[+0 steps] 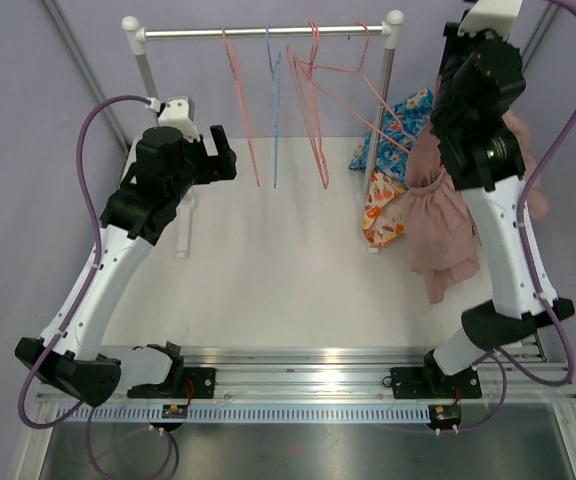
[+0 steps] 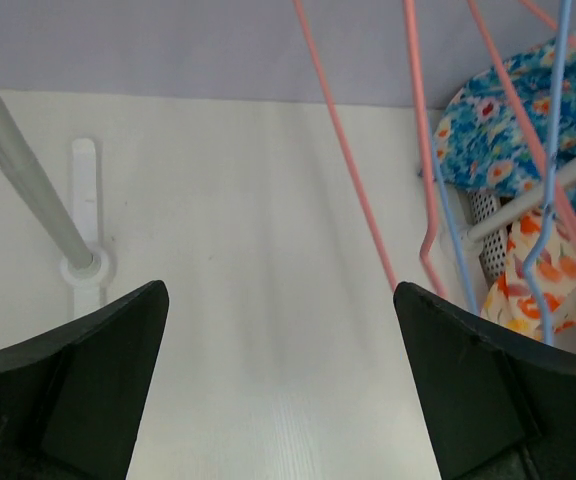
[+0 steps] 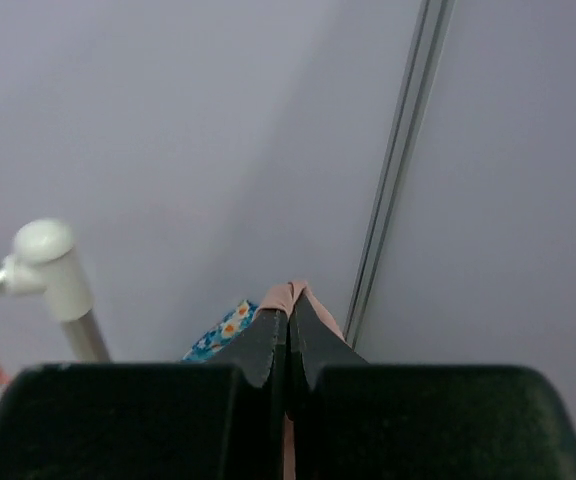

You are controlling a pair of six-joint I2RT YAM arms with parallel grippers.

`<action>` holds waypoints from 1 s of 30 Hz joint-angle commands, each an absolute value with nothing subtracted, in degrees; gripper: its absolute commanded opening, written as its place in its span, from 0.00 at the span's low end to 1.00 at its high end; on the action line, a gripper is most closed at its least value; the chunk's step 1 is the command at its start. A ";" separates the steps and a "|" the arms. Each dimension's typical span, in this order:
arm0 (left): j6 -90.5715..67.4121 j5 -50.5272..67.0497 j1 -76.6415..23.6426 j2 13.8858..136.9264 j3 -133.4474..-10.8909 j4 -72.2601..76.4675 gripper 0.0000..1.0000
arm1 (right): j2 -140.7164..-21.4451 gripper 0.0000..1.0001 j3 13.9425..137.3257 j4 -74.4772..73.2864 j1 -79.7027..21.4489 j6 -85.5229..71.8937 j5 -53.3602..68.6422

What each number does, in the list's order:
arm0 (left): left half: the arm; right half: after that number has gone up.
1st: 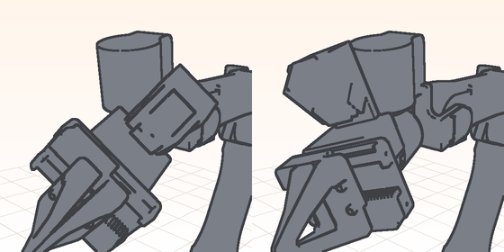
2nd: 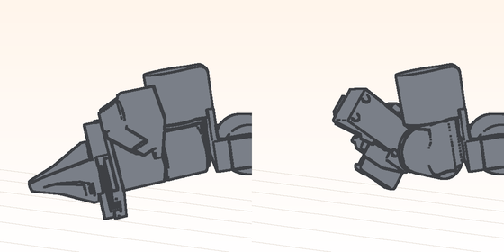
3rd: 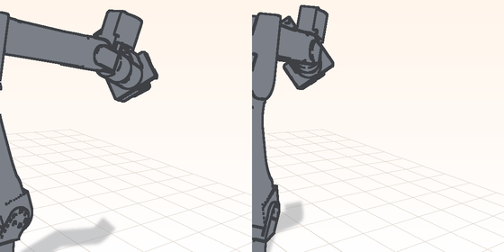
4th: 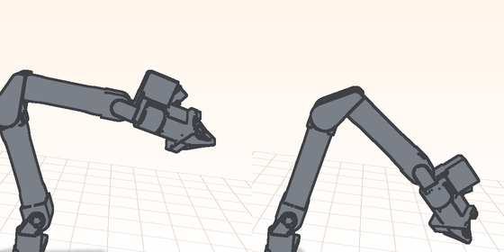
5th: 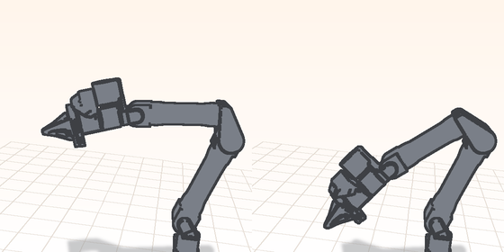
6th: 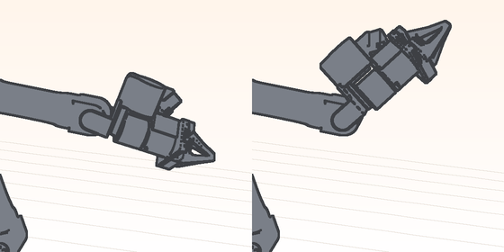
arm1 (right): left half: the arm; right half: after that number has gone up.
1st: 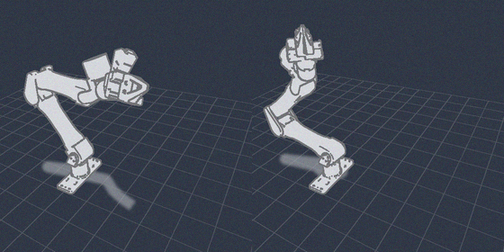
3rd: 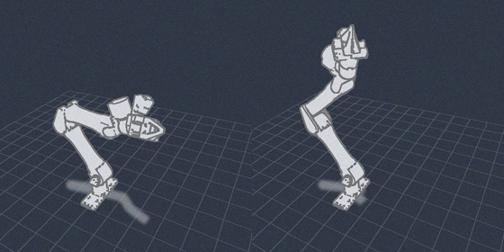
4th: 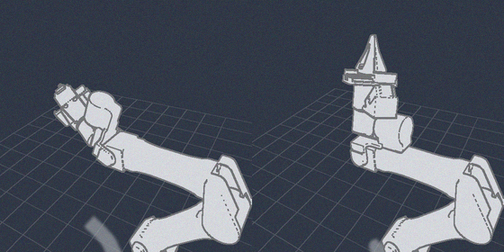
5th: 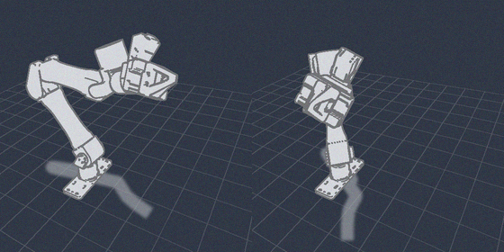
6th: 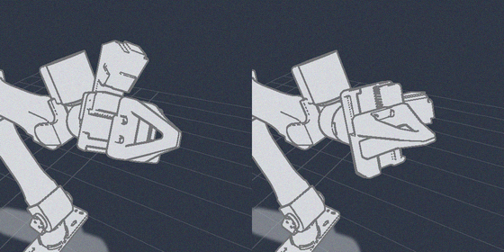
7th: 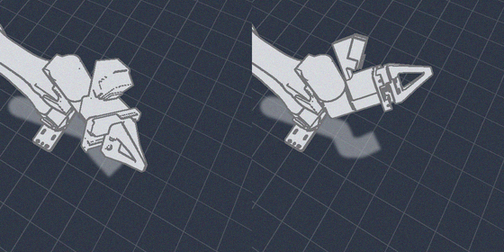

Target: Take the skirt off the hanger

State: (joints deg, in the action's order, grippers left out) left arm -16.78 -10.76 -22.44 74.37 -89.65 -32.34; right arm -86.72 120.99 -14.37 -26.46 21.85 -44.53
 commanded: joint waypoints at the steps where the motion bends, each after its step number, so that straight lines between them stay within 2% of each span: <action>1: -17.05 -8.79 -22.41 67.60 -81.95 -28.04 0.99 | -95.16 0.00 134.79 -15.99 -19.61 18.46 -35.43; 2: -17.22 -8.70 -22.33 66.37 -80.61 -28.04 0.99 | -100.84 0.00 142.65 -16.78 -18.56 18.46 -34.29; 4: -18.19 -8.26 -22.32 63.11 -76.93 -27.95 0.99 | -105.54 0.00 150.25 -15.74 -15.83 17.67 -33.58; 8: -19.51 -5.28 -22.50 58.98 -72.53 -28.56 0.99 | -112.31 0.00 153.02 -11.96 -13.01 13.80 -30.68; 12: -20.04 -5.45 -22.59 56.43 -68.12 -27.78 0.99 | -115.92 0.00 149.95 -10.72 -12.83 12.22 -29.01; 15: -20.65 -5.19 -22.76 56.34 -65.92 -26.28 0.99 | -113.57 0.00 136.98 -8.63 -12.83 8.53 -31.46; 16: -21.00 -4.84 -22.76 56.95 -65.92 -26.37 0.99 | -112.16 0.01 127.28 -7.57 -12.83 6.00 -33.20; 17: -21.09 -4.40 -22.85 57.21 -66.09 -26.54 0.99 | -108.58 0.21 122.13 -5.30 -12.92 4.76 -33.92; 18: -21.09 -4.48 -23.03 57.39 -66.09 -26.72 0.99 | -106.37 0.47 116.95 -3.88 -12.83 3.70 -34.01; 19: -21.01 -4.66 -23.38 57.48 -66.18 -27.24 0.99 | -104.00 0.78 106.28 -1.69 -12.83 2.30 -34.45; 20: -20.83 -5.09 -23.47 57.31 -66.27 -27.42 0.99 | -99.10 0.99 101.21 0.59 -12.83 1.59 -34.89; 23: -20.57 -5.97 -23.73 56.61 -66.97 -29.00 0.99 | -91.35 0.99 87.12 7.64 -12.92 0.97 -38.40; 27: -20.22 -7.38 -23.99 55.20 -67.67 -31.20 0.99 | -83.86 1.00 81.39 2.83 -12.83 0.71 -42.00; 30: -20.21 -8.87 -24.08 53.80 -68.29 -33.30 0.99 | -75.78 0.99 78.58 -2.54 -12.92 -2.01 -40.09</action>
